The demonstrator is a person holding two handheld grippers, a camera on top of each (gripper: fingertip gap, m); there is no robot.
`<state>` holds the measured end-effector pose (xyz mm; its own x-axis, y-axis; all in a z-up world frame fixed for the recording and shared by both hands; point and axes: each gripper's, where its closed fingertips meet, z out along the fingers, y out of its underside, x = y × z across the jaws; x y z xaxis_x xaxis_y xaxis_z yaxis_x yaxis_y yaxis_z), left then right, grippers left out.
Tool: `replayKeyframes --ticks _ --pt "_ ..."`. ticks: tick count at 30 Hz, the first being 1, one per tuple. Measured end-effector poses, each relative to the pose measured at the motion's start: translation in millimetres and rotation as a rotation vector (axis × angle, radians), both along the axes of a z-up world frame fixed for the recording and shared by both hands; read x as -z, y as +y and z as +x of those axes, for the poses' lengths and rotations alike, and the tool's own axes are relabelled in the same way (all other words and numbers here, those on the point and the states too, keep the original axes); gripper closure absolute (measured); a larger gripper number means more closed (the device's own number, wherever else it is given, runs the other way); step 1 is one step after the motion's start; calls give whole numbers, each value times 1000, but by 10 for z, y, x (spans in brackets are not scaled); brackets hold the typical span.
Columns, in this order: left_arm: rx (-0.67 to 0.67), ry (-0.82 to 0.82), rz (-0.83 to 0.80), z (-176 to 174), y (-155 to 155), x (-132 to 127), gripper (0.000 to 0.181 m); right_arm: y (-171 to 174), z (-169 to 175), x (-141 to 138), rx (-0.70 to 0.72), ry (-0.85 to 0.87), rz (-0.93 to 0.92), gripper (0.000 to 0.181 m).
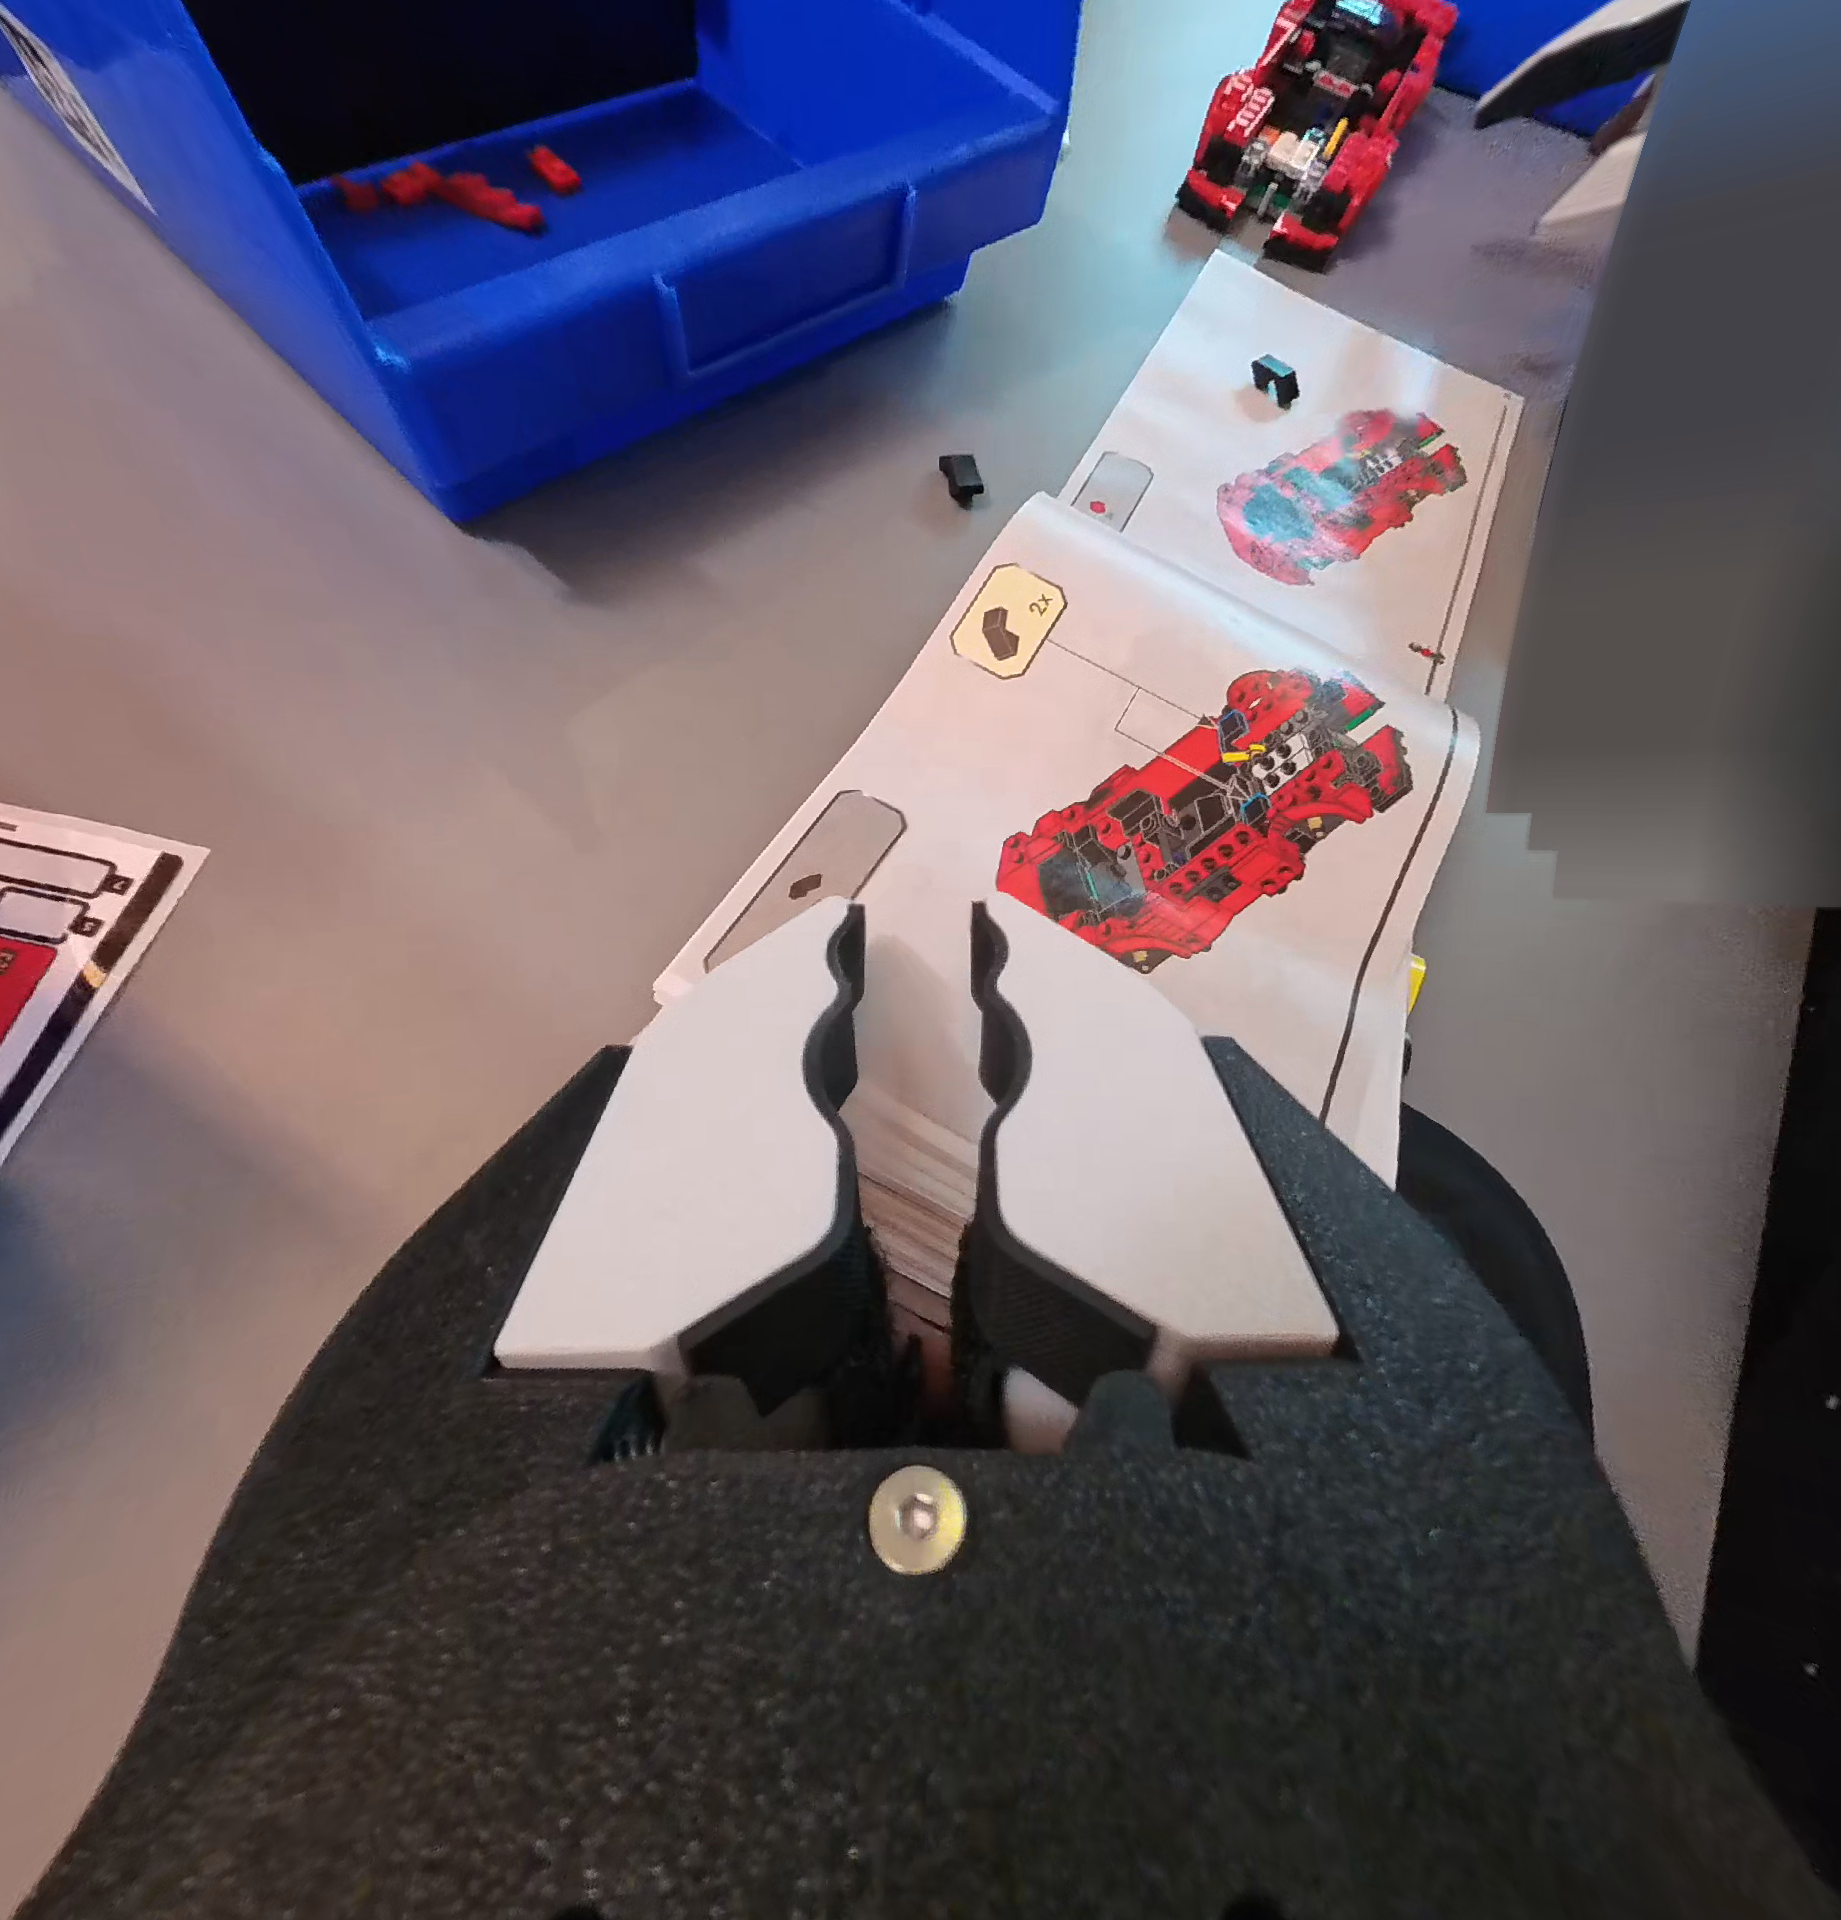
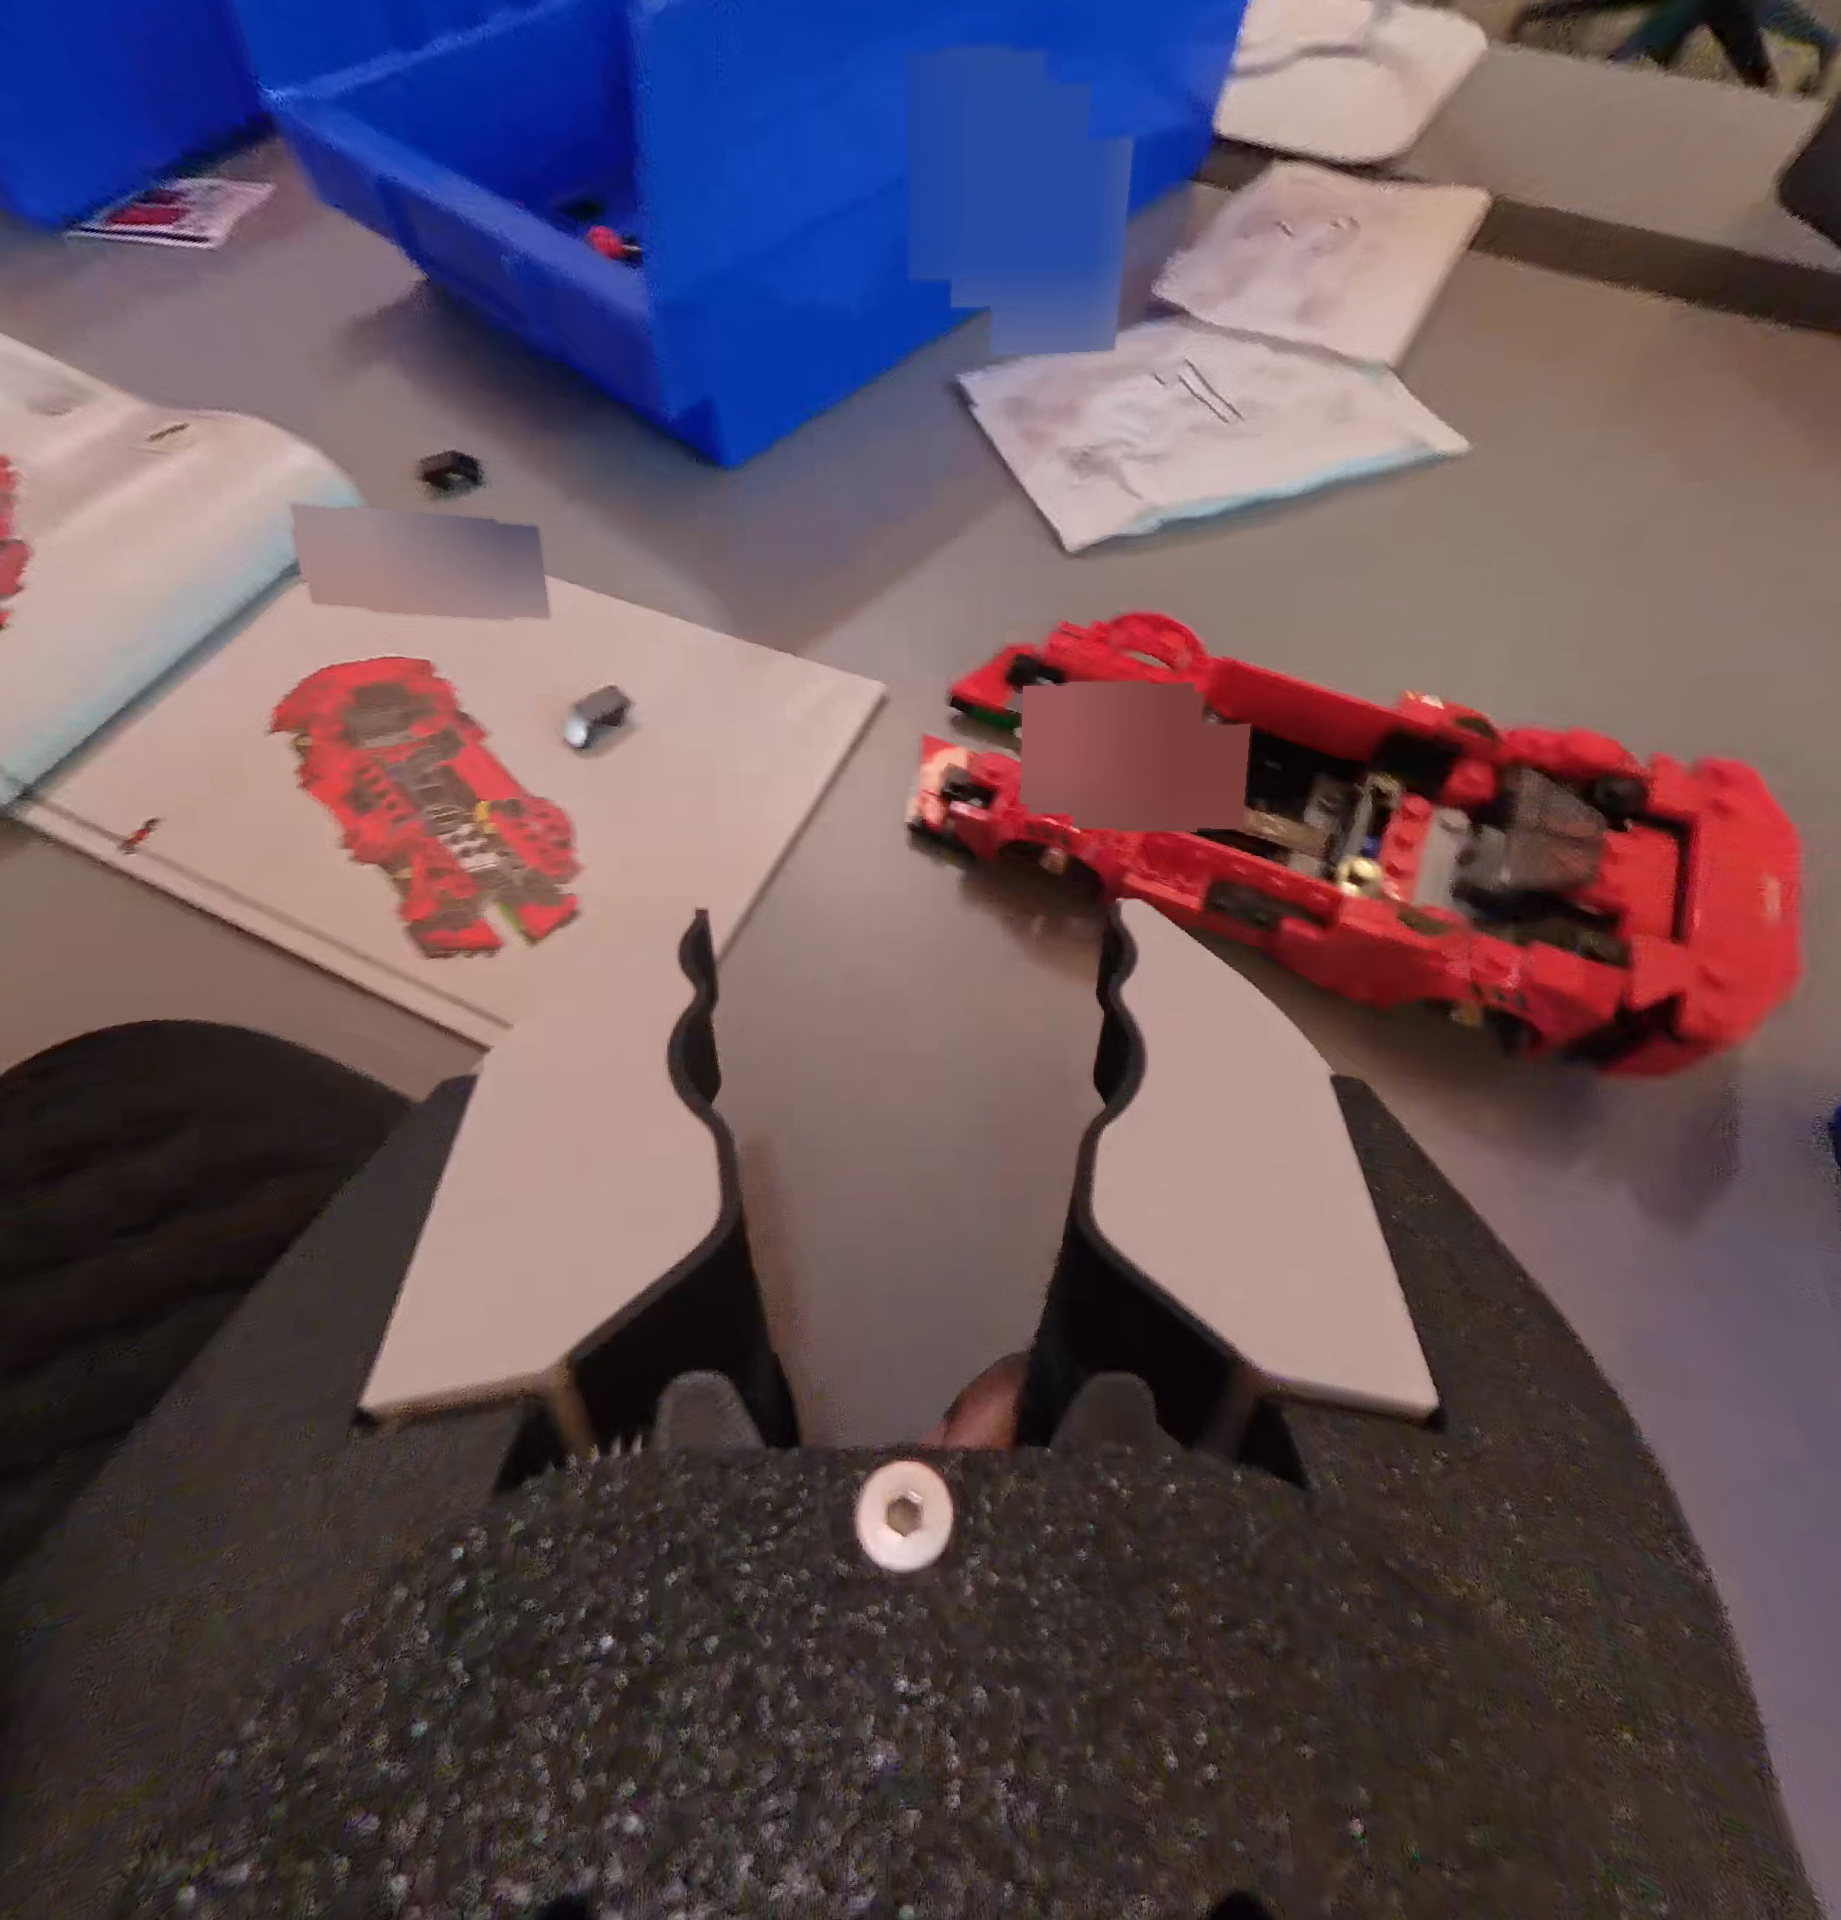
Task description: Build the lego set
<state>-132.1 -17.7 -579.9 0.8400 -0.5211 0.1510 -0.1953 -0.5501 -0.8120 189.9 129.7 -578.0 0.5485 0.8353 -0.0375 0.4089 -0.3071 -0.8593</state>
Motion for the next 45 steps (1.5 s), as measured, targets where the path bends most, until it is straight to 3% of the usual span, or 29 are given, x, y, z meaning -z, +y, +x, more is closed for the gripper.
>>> replayKeyframes --ticks 5,14,23,28,30,33,38,42,45 --pt "-2 21 60 4 -11 -43 164 136 70 117 45 39 -75 104" --pt "-73 89 100 -65 30 -30 166 103 18 248 -12 61 -268 107" --pt "-98 109 79 -92 52 5 165 119 15 235 -15 111 -322 119" --pt "-81 44 32 -80 49 -5 161 97 19 258 -13 58 -276 119" --pt "-73 38 30 -75 79 -67 157 71 34 273 -9 21 -244 119" --pt "-30 185 107 -29 223 -344 155 38 57 294 -3 -49 -172 115" --pt "79 199 237 431 460 -890 153 -48 -188 -36 -56 -11 -125 113" --pt "125 198 329 749 575 -1057 149 -46 -650 -539 -209 -72 -53 112" --pt "161 106 397 962 616 -1148 147 -45 -1126 -854 -358 -133 12 112"
